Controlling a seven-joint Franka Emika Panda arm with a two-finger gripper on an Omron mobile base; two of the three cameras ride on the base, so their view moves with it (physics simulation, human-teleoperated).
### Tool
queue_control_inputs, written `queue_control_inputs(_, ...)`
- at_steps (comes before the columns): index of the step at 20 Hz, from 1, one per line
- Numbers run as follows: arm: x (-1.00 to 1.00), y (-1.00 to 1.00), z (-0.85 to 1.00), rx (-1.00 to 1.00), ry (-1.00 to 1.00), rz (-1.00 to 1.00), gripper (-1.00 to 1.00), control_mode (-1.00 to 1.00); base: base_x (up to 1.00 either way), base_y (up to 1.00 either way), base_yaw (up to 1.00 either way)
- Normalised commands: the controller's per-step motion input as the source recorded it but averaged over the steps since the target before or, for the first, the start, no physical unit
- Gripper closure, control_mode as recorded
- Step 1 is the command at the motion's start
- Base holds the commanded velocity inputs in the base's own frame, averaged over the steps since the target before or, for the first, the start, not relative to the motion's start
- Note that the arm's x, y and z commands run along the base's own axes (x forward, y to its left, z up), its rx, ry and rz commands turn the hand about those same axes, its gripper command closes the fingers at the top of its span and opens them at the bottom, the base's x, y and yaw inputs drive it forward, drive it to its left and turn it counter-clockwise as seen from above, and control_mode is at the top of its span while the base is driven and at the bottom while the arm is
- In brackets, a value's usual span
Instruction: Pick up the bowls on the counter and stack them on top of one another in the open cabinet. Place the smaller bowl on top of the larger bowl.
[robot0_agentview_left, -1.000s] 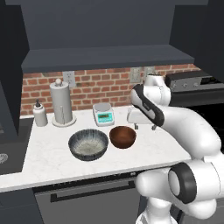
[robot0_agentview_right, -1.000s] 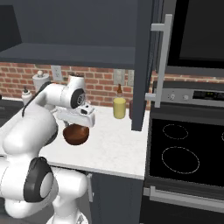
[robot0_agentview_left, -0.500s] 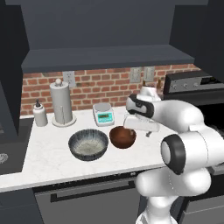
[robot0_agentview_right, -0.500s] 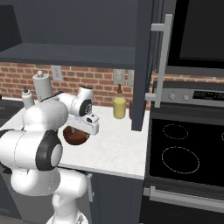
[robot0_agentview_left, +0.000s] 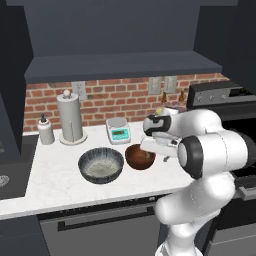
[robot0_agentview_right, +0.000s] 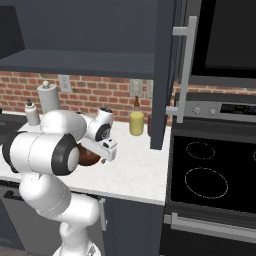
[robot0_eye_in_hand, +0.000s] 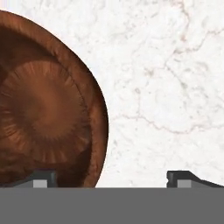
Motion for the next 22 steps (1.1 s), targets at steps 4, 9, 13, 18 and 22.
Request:
queue_control_inputs(4, 0.43, 0.00, -0.38, 0.01, -0.02, -0.09, -1.00, -1.00, 0.00, 0.00, 0.00)
queue_control_inputs(9, 0.29, 0.00, -0.24, 0.02, -0.02, -0.07, -1.00, -1.00, 0.00, 0.00, 0.00)
queue_control_inputs(13, 0.18, 0.04, -0.16, 0.03, -0.01, -0.05, -1.00, -1.00, 0.00, 0.00, 0.00)
queue_control_inputs(18, 0.01, 0.15, -0.04, 0.02, -0.02, -0.04, 1.00, -1.00, 0.00, 0.00, 0.00)
queue_control_inputs(22, 0.00, 0.18, 0.00, 0.00, -0.01, -0.03, 1.00, -1.00, 0.00, 0.00, 0.00)
